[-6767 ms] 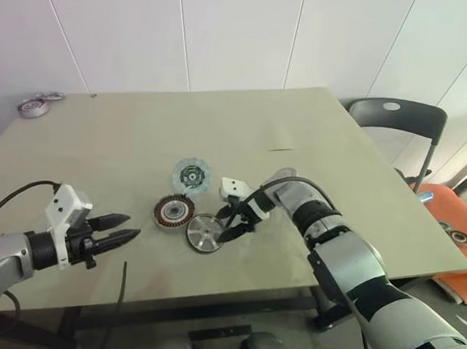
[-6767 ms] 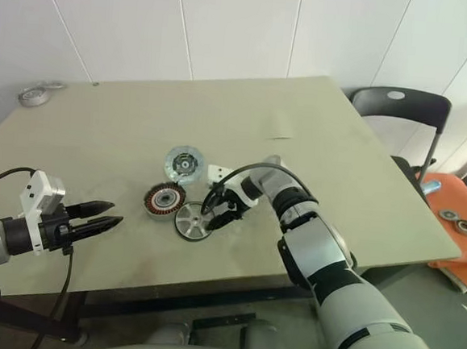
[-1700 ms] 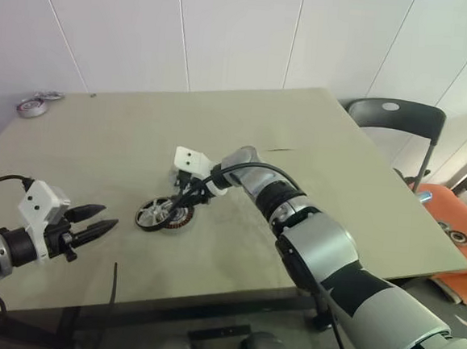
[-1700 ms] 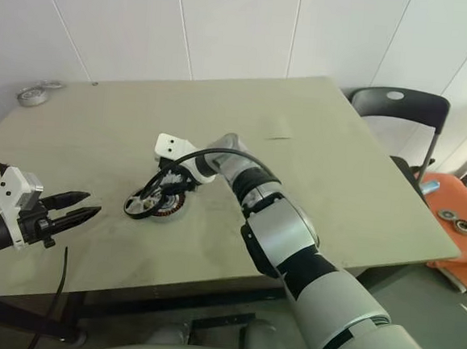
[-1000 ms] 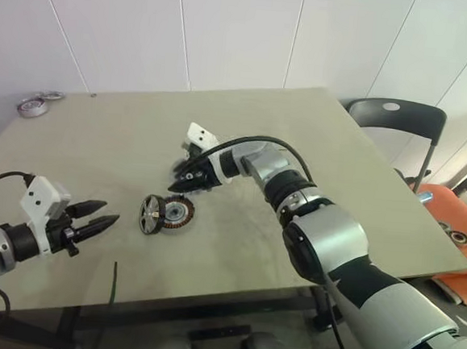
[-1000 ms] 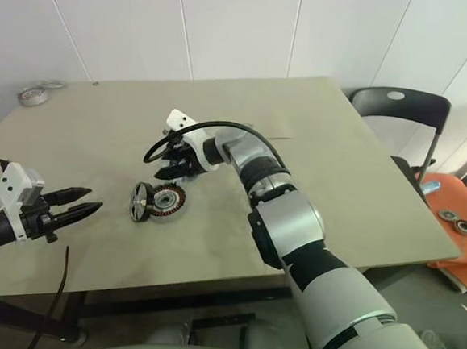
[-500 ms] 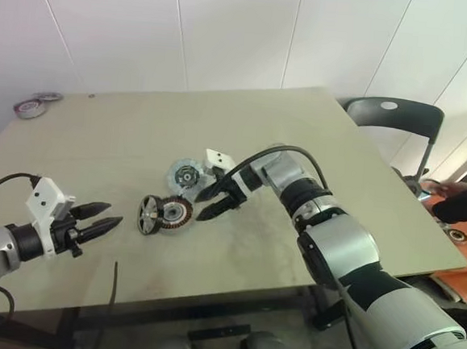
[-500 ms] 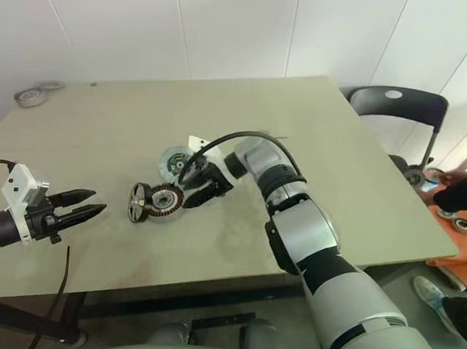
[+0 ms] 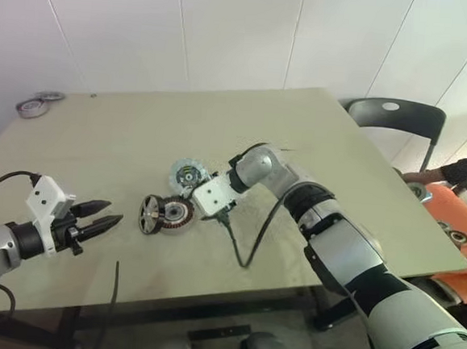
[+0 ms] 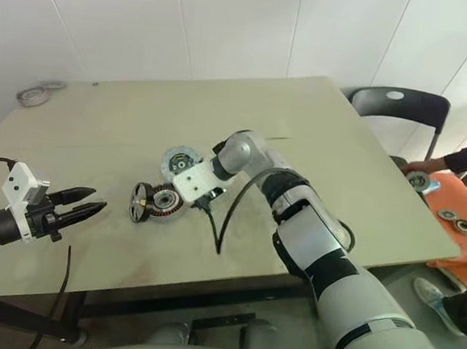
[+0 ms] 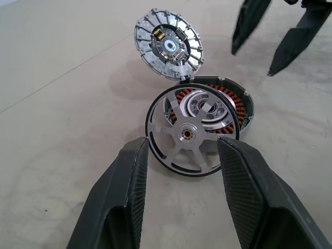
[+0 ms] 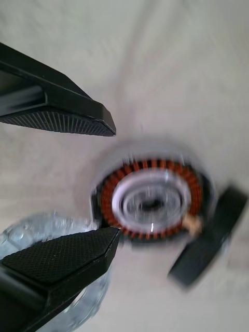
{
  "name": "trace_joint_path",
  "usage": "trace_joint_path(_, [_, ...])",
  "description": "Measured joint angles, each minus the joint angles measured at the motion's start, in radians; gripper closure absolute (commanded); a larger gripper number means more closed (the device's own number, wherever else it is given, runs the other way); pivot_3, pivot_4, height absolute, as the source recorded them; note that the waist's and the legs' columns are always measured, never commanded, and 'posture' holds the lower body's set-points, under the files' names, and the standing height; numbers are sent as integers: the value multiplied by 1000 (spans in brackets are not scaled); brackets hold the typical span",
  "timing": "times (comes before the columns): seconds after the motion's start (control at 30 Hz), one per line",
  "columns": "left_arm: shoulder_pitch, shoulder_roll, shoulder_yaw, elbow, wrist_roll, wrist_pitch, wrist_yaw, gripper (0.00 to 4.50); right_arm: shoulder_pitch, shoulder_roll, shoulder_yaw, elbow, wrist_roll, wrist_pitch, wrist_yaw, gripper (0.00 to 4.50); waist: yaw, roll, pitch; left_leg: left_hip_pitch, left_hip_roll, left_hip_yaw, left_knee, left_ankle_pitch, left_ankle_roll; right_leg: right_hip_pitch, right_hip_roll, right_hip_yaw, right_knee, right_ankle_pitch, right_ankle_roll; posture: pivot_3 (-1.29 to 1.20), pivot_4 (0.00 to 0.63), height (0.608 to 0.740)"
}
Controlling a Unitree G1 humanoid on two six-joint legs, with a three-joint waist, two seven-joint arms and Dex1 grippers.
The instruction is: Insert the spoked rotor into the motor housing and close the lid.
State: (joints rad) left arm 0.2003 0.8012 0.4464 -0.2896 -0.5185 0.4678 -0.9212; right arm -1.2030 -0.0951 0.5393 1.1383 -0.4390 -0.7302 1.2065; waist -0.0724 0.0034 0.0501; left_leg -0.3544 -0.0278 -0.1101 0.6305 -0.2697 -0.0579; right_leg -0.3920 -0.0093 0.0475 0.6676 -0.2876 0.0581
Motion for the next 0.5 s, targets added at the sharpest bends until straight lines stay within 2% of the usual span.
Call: trace_joint_path(0.5, [-6,-12,-2,0,1,-2,15,2237,-8,53,79,0,-49,-83,-52,1606,2,0,0,0,0,0,0,0,0,1,0,0,0,0,0,0,0,740])
